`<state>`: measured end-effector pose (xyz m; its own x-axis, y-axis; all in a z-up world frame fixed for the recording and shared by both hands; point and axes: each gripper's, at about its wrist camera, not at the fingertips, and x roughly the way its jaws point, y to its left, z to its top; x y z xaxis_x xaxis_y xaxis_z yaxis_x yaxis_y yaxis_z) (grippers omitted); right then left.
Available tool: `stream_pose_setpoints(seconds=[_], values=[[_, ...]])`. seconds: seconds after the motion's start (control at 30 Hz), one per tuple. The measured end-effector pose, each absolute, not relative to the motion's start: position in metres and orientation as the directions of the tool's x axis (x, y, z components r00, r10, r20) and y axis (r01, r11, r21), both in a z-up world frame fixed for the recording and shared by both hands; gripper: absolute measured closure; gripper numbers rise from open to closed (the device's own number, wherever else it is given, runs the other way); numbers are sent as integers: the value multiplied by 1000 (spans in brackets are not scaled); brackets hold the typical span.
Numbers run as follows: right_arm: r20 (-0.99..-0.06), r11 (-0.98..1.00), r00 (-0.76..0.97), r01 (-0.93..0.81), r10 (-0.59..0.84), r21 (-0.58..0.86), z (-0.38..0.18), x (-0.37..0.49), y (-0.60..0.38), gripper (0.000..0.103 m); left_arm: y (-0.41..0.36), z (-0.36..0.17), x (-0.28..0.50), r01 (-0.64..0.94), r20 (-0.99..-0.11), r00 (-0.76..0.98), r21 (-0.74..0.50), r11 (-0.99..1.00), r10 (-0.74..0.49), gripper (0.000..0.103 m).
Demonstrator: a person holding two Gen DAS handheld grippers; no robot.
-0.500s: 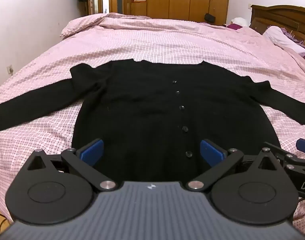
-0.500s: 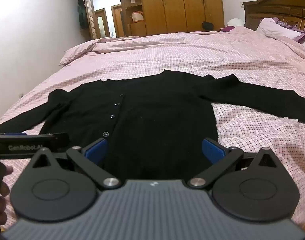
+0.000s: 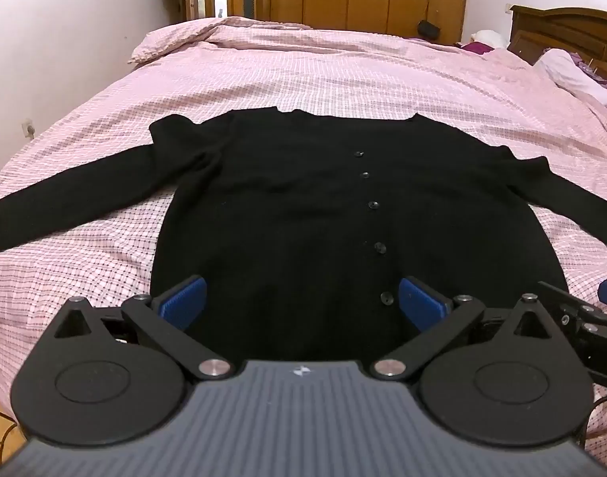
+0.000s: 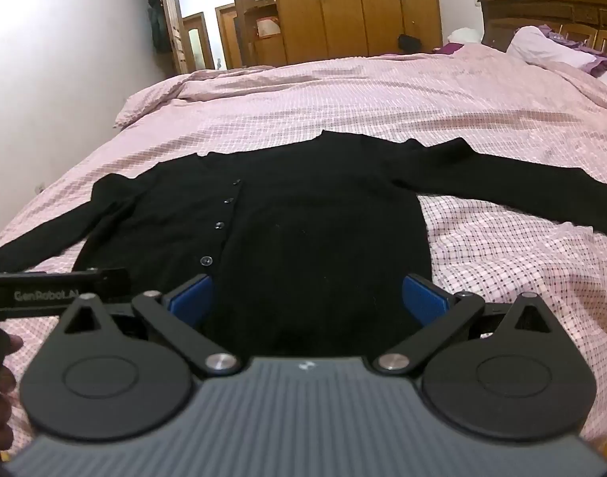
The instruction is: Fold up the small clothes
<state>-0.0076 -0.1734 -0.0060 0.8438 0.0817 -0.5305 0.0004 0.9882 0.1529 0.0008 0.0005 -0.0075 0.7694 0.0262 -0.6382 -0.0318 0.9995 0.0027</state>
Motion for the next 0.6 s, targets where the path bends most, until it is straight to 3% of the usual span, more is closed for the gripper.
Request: stream_pose_setpoints(seconds=[0.6], values=[[-537, 988, 840, 4, 82, 157, -7, -8, -174, 0, 5, -5, 2, -29, -640, 768, -1, 1000, 22, 0]])
